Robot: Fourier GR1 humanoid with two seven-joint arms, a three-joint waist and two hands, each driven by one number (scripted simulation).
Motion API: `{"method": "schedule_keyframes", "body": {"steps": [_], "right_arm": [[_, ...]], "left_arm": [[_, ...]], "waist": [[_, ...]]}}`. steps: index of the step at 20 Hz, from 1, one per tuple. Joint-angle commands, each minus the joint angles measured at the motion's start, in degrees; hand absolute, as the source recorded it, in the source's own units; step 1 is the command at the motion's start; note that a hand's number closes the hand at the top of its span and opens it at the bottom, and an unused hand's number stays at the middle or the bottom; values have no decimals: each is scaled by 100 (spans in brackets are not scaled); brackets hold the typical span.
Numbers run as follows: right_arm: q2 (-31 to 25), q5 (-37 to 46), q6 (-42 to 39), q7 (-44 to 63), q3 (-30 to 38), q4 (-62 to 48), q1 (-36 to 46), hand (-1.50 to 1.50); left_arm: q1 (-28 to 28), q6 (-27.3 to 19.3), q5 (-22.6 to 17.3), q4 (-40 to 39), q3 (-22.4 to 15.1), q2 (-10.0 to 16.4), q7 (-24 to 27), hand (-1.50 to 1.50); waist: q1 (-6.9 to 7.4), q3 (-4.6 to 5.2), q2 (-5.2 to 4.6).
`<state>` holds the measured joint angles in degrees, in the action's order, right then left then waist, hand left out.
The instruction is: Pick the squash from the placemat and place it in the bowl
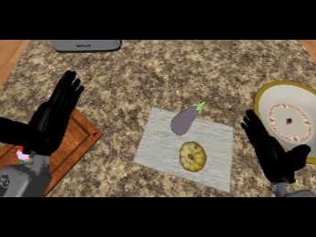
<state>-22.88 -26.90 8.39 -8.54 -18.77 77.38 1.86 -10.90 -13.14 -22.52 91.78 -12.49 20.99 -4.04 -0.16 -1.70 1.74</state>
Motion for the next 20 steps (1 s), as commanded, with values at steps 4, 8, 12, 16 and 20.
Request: {"method": "schedule_keyframes", "body": {"steps": [4, 8, 12, 16, 20], "right_arm": [[433, 1303, -928, 8, -2139, 810, 894, -150], [-301, 3359, -345, -289, -2431, 1179, 2072, -150], [330, 4875, 615, -442, -3585, 1641, 1766, -150], [261, 6225, 789, 474, -4437, 2061, 1511, -150], [33, 7512, 327, 1848, -4559, 2709, 1822, -150]], "left_arm": [[-290, -83, 379, -17, 343, 420, 280, 0], [-305, -205, 384, -254, 558, 494, 271, 0], [-124, -250, 338, -393, 923, 630, 480, 0], [-67, -138, 314, -626, 1228, 740, 784, 0], [-7, -159, 298, -417, 1297, 840, 630, 0]], "waist": [[625, 186, -115], [469, 256, 127], [95, 201, -8], [-82, 192, -88], [-147, 194, -32]]}}
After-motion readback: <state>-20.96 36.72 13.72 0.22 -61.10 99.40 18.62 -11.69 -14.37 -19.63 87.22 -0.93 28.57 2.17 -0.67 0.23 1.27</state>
